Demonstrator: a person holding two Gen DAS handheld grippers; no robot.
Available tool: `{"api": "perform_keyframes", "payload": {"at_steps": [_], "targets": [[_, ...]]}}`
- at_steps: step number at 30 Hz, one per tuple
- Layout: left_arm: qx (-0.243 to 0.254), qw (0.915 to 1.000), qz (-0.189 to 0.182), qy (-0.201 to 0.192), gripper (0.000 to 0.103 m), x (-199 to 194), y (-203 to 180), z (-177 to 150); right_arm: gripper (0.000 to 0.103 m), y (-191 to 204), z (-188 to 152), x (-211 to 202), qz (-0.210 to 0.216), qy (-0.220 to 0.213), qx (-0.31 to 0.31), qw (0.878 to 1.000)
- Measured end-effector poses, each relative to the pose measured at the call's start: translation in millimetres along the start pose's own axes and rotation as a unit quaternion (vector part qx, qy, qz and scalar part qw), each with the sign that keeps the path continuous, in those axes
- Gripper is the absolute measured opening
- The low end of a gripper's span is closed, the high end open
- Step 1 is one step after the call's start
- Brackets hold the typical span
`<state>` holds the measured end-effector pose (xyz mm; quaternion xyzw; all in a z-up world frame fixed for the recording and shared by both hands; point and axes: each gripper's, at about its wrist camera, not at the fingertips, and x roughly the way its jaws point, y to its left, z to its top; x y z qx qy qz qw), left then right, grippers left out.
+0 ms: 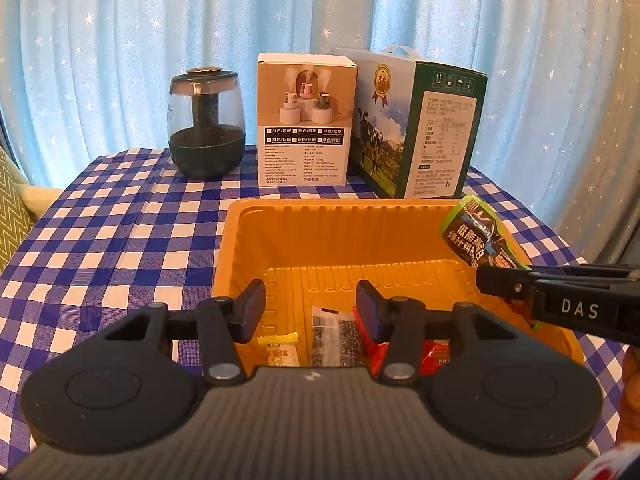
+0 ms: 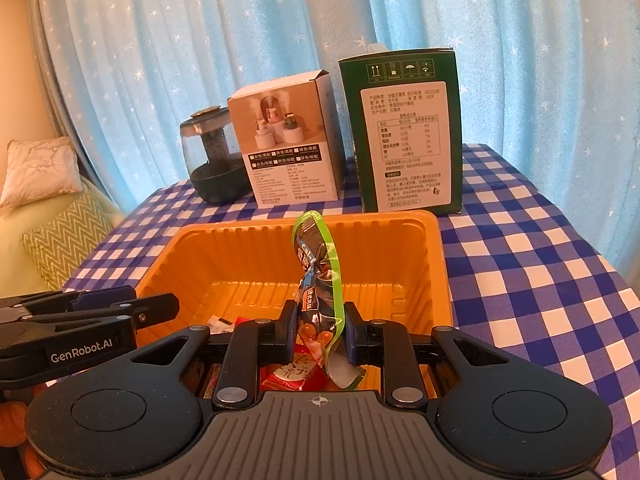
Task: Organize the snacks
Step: 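Lower both held snacks into the tray and open both grippers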
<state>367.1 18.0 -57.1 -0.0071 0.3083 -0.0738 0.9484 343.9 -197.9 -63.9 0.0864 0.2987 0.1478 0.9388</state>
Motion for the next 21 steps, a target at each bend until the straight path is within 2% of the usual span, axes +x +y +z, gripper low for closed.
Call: {"api": "perform_keyframes", "payload": {"at_steps": [16, 21], "targets": [[0.002, 1.0000, -0.001, 0.003, 0.046, 0.6, -1.0, -1.3, 0.023, -2.1, 0.9, -0.4, -0.001, -0.004, 0.004, 1.000], [0.003, 1.0000, 0.000, 0.003, 0.046, 0.8, -1.1, -1.6, 0.024, -7.0, 2.1, -3.6, -0.002, -0.030, 0.009, 1.000]]}}
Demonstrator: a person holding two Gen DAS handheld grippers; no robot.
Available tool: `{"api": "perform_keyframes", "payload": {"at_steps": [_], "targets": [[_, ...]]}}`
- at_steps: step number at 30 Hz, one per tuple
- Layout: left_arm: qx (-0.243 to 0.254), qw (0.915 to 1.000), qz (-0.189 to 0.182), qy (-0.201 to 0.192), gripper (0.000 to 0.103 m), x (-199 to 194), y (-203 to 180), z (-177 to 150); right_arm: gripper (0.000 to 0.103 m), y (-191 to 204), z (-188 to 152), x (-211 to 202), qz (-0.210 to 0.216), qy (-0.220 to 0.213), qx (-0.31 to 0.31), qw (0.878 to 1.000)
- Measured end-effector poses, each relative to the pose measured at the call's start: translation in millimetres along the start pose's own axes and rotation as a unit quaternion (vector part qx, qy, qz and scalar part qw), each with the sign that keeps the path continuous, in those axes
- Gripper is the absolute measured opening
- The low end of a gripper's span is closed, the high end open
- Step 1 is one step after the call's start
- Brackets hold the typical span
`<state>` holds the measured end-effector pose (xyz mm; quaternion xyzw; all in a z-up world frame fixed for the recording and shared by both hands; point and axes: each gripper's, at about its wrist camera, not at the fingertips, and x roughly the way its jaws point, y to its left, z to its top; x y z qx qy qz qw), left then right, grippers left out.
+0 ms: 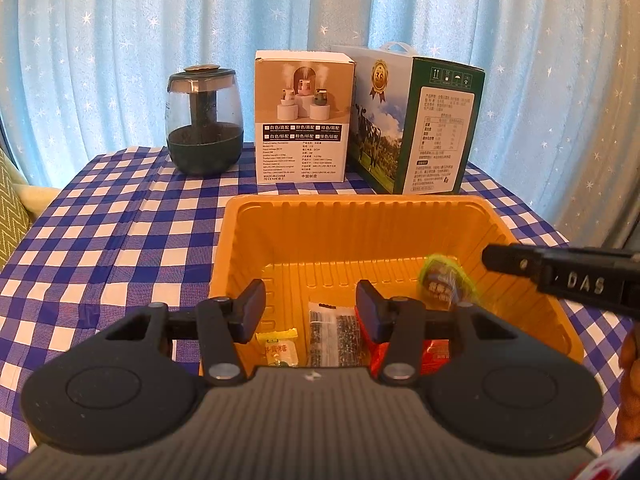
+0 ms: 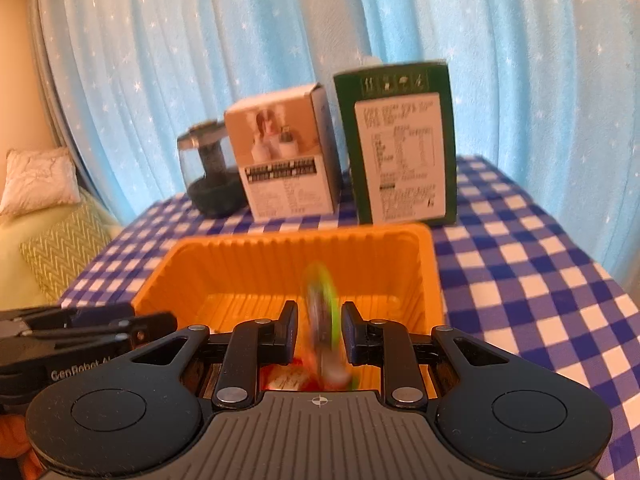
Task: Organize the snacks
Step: 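Lower both held snacks into the tray and open both grippers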
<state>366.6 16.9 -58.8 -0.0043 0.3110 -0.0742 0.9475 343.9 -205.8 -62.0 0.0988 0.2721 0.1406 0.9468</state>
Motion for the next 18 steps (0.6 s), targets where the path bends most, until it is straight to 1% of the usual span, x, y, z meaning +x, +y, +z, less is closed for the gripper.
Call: {"api": "perform_keyframes", "payload": {"at_steps": [3, 18], "targets": [[0.000, 1.0000, 0.000, 0.000, 0.046, -0.1, 0.2, -0.1, 0.025, -9.0, 2.4, -0.3, 0.003, 0.001, 0.030, 1.000], [0.005, 1.0000, -0.001, 0.002, 0.046, -0.3, -2.3, -1.7, 0.025, -10.9, 2.5, -0.5, -0.003, 0.005, 0.031, 1.000]]}}
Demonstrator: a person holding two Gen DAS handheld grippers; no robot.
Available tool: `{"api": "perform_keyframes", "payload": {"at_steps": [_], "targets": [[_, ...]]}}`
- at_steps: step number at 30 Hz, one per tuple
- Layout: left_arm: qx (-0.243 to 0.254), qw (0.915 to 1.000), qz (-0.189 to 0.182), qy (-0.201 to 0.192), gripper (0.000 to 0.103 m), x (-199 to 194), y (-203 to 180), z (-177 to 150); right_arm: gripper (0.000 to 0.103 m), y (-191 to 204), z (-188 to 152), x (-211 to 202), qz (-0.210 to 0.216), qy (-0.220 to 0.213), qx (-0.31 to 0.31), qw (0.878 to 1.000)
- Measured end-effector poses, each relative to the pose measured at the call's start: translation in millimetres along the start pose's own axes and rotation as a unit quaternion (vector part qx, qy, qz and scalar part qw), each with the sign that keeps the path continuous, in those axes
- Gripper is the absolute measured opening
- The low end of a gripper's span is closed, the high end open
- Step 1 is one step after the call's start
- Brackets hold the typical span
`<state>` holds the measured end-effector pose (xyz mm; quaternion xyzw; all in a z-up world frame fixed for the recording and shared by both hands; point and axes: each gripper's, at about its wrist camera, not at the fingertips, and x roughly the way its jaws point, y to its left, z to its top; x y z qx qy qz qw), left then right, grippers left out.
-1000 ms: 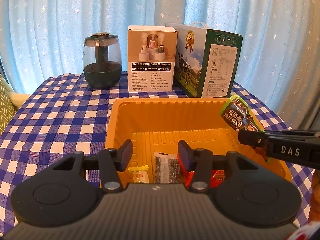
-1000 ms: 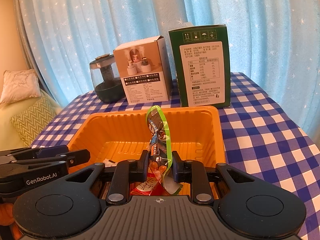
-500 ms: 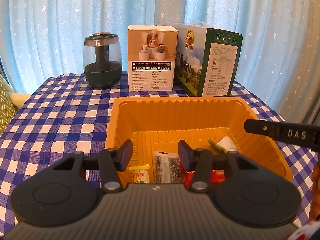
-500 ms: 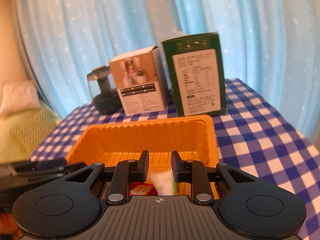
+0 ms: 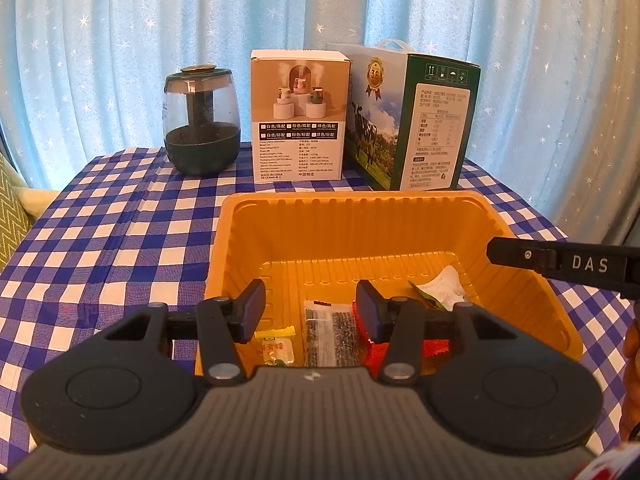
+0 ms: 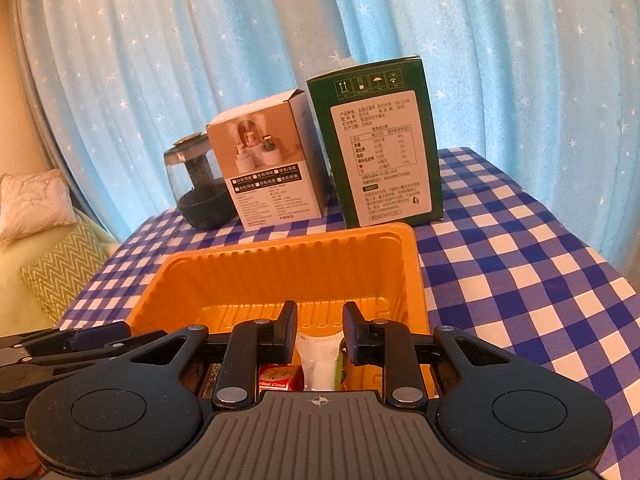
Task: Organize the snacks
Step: 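Lower both held snacks into the tray and open both grippers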
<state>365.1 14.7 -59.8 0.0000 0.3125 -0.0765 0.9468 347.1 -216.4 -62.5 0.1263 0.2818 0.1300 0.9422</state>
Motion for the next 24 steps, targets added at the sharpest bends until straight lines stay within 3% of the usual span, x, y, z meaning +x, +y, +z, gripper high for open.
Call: {"api": "perform_keyframes", "payload": {"at_steps": [8, 9, 10, 12, 24], "targets": [[0.000, 1.0000, 0.001, 0.000, 0.049, -1, -1, 0, 0.027, 5, -3, -2, -0.007, 0.000, -0.023, 1.000], [0.000, 1.0000, 0.002, -0.001, 0.051, -2, -2, 0, 0.037, 6, -4, -2, -0.007, -0.001, -0.028, 1.000], [-0.001, 1.0000, 0.002, -0.002, 0.052, -3, -3, 0, 0.056, 6, -5, -4, -0.008, -0.004, -0.030, 1.000], [0.000, 1.0000, 0.002, -0.002, 0.055, -4, -3, -1, 0.072, 5, -6, -8, -0.011, -0.017, -0.028, 0.999], [-0.008, 0.9996, 0.019, -0.021, 0.091, -41, -8, -18, 0.080, -2, -15, -33, -0.042, -0.018, -0.022, 0.999]]}}
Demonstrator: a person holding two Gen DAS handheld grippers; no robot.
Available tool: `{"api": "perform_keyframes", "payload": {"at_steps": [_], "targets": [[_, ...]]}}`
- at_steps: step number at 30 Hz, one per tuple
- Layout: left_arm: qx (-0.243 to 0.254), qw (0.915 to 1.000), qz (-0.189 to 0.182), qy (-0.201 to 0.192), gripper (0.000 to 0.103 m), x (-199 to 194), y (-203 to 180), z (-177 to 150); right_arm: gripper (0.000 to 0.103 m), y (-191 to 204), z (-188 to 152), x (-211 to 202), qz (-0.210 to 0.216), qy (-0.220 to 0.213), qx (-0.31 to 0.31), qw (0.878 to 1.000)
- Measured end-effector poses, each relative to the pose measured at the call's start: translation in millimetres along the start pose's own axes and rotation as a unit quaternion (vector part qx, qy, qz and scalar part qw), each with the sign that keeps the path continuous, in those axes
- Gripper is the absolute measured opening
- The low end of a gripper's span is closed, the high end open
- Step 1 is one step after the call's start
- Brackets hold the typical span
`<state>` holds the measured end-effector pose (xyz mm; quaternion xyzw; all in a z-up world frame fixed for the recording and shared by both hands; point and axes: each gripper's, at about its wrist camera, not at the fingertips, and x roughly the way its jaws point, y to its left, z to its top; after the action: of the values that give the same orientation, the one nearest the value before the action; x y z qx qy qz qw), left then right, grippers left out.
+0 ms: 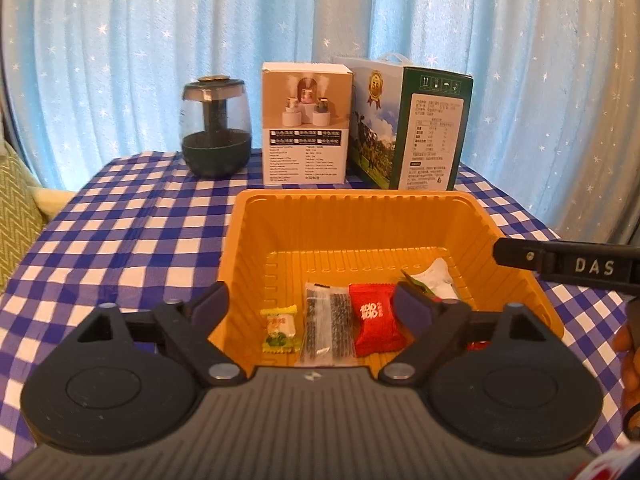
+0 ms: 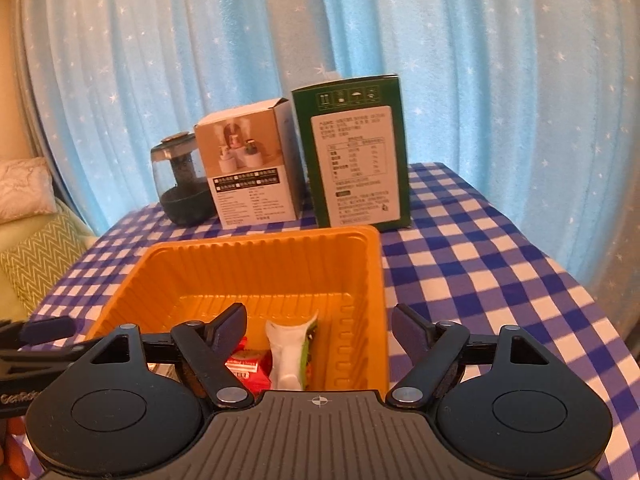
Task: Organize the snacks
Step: 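Lower both held snacks into the tray and open both grippers, then withdraw both open grippers from the tray toward the remaining candies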
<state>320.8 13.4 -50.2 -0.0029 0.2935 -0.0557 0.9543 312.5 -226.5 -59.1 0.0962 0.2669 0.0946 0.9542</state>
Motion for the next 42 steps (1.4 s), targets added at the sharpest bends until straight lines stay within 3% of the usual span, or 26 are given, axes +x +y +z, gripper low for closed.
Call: {"api": "perform_keyframes", "payload": {"at_steps": [10, 21, 35, 42], "targets": [[-0.002, 0.9998, -0.011, -0.015, 0.097, -53, -13, -31, 0.082, -8, -17, -48, -0.002, 0.000, 0.029, 1.000], [0.004, 0.9996, -0.026, 0.007, 0.097, -95, -25, -72, 0.082, -7, -57, -96, 0.003, 0.020, 0.028, 0.999], [0.076, 0.9946, -0.062, 0.035, 0.095, -150, -54, -116, 0.082, -3, -100, -162, 0.021, 0.028, 0.036, 0.999], [0.106, 0.9902, -0.079, 0.044, 0.087, -158, -70, -122, 0.082, -8, -110, -176, 0.010, 0.030, 0.030, 0.999]]}}
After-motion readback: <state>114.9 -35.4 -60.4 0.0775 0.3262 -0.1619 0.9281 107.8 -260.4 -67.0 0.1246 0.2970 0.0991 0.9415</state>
